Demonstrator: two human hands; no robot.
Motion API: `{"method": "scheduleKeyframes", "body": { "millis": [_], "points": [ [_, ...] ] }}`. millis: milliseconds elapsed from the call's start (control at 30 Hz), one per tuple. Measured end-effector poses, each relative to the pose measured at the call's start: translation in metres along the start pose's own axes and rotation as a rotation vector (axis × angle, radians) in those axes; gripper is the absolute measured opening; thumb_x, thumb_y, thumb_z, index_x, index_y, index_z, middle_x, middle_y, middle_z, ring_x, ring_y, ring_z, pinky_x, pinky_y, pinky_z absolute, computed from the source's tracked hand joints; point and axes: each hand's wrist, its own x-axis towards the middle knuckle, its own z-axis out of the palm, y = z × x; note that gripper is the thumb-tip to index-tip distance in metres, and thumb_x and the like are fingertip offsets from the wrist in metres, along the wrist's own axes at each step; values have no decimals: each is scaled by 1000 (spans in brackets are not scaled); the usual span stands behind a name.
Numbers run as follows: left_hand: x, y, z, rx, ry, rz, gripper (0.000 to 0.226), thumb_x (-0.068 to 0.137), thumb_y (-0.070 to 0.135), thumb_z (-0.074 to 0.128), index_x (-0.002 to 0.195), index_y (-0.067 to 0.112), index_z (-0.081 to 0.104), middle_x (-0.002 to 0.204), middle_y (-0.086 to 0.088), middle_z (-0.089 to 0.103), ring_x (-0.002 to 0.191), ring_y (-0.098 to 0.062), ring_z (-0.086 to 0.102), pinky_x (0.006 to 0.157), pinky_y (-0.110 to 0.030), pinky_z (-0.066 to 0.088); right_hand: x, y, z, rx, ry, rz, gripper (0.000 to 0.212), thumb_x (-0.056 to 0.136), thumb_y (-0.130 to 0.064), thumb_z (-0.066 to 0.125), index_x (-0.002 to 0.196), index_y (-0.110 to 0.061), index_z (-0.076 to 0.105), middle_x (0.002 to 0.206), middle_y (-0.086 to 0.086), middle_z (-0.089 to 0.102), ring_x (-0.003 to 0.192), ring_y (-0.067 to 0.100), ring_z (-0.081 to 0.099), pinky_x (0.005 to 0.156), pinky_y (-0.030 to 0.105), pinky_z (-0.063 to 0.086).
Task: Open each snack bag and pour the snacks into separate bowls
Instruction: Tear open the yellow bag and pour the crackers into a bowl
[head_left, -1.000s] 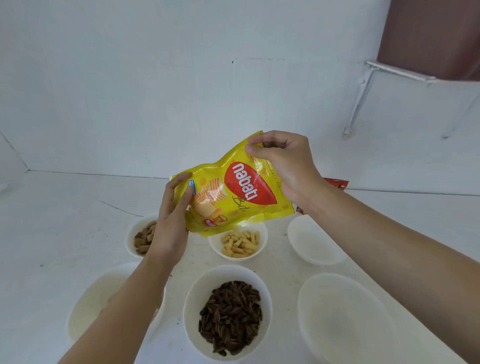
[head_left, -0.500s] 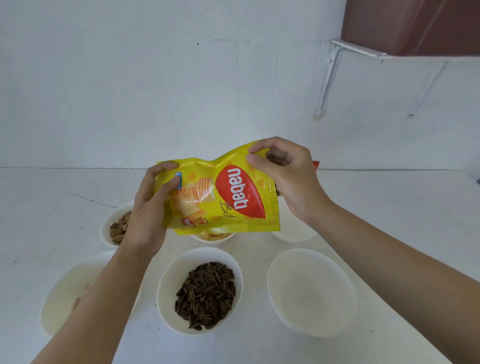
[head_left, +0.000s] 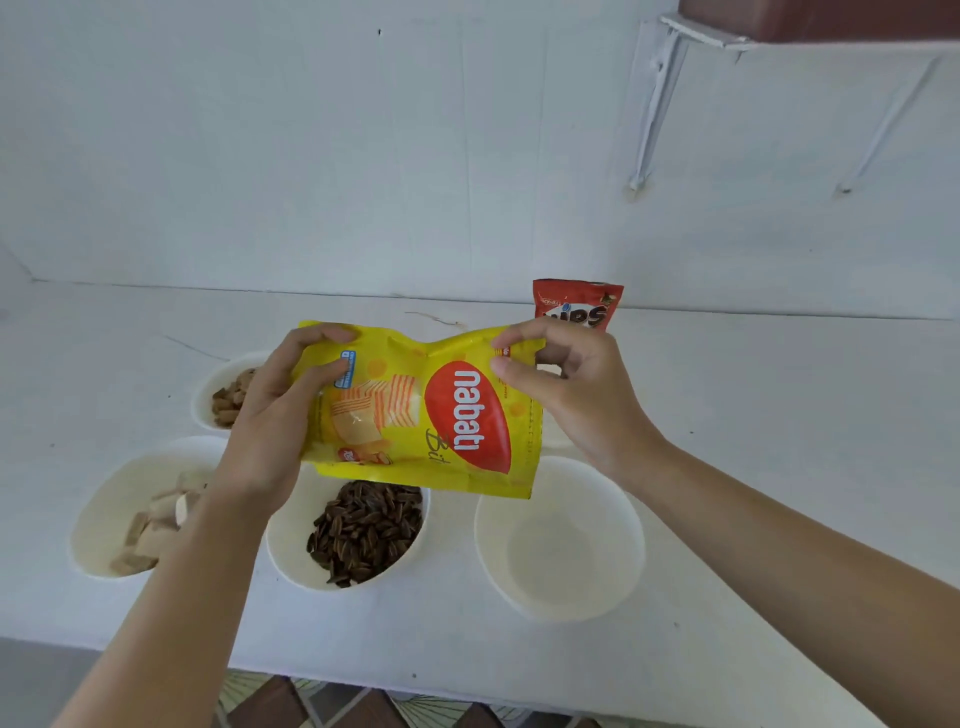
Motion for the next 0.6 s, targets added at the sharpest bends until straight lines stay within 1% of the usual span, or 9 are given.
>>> {"method": "scheduleKeyframes", "body": {
  "millis": [33,67,167,267,333,433,500,600],
  "points": [
    [-5,0,4,13,10,-1,19,91,21,59,106,31,66,130,5,62,115,-32,55,88,-47,42,-3,2,-4,2,-12,4,7,88,-9,74,95,-11,74,84,2,74,84,29,71,72,44,58],
    [-10,1,8,22,22,3,19,93,19,58,105,30,66,130,5,62,115,-30,56,89,-45,43,-6,5,-8,8,-24,9,6,88,-9,74,94,-11,74,84,1,74,85,32,71,73,46,58],
    [-22,2,22,46,57,11,25,98,10,55,101,31,67,119,13,64,105,-10,59,84,-31,46,-16,12,-19,38,-36,41,8,85,-12,78,92,-13,74,86,0,74,86,39,69,73,49,57],
    [-31,5,37,95,74,4,24,98,9,56,99,31,67,108,26,64,94,10,58,75,-14,46,-24,21,-28,73,-28,102,10,83,-10,79,90,-11,73,83,2,74,84,30,72,72,46,58],
    [-34,6,47,114,83,-1,24,98,8,56,99,29,67,101,33,64,88,17,57,71,-8,46,-28,26,-34,70,-12,119,9,81,-8,80,86,-12,73,83,7,72,84,33,71,72,47,58],
    [-37,10,58,158,84,16,22,98,8,57,100,26,67,94,37,62,83,20,56,64,-1,43,-31,32,-42,58,8,145,10,81,-8,80,85,-13,73,84,12,71,84,31,71,74,50,58],
    [-38,13,63,187,89,27,20,99,9,56,102,26,68,99,34,62,85,19,56,64,-2,43,-34,35,-46,48,8,162,9,82,-9,79,87,-12,72,86,18,71,84,30,71,76,51,58],
    [-41,17,66,237,79,31,20,99,14,57,103,30,69,111,24,62,92,13,56,70,-7,45,-39,41,-49,45,29,170,9,82,-10,80,87,-12,72,86,31,66,83,39,68,76,58,56]
  ]
}}
